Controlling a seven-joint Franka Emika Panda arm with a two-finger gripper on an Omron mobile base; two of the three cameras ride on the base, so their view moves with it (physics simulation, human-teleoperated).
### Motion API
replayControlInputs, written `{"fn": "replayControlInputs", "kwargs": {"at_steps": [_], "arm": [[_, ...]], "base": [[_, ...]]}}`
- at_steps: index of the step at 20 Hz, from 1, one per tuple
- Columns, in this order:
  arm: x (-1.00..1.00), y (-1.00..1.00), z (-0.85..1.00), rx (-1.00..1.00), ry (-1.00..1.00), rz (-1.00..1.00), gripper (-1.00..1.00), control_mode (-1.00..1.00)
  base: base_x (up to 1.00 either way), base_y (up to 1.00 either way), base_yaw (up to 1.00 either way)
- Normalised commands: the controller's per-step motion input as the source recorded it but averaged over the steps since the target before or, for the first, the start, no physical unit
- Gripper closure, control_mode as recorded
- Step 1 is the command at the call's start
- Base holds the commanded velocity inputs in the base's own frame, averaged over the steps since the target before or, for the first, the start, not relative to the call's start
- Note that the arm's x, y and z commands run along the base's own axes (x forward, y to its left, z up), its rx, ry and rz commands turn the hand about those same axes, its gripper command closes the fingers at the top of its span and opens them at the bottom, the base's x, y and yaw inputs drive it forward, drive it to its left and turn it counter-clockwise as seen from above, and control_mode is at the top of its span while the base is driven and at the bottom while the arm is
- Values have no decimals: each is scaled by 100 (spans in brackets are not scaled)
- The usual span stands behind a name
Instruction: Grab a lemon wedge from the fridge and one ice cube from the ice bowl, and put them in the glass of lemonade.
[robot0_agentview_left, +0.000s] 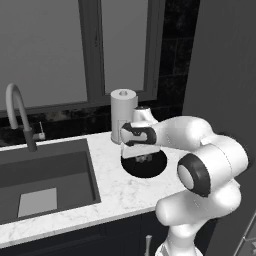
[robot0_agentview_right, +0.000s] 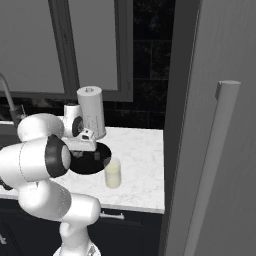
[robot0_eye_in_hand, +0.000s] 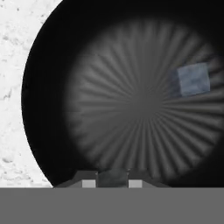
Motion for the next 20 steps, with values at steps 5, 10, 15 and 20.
{"fn": "replayControlInputs", "kwargs": {"at_steps": [5,10,15,20], "arm": [[-76,-27,98,0,-25,0,100,-100],[-68,-77,65,0,-5,-6,100,-100],[-42,-100,32,9,0,-13,100,-100],[-6,-87,74,16,-1,-14,100,-100]], "base": [[0,0,0],[0,0,0],[0,0,0],[0,0,0]]}}
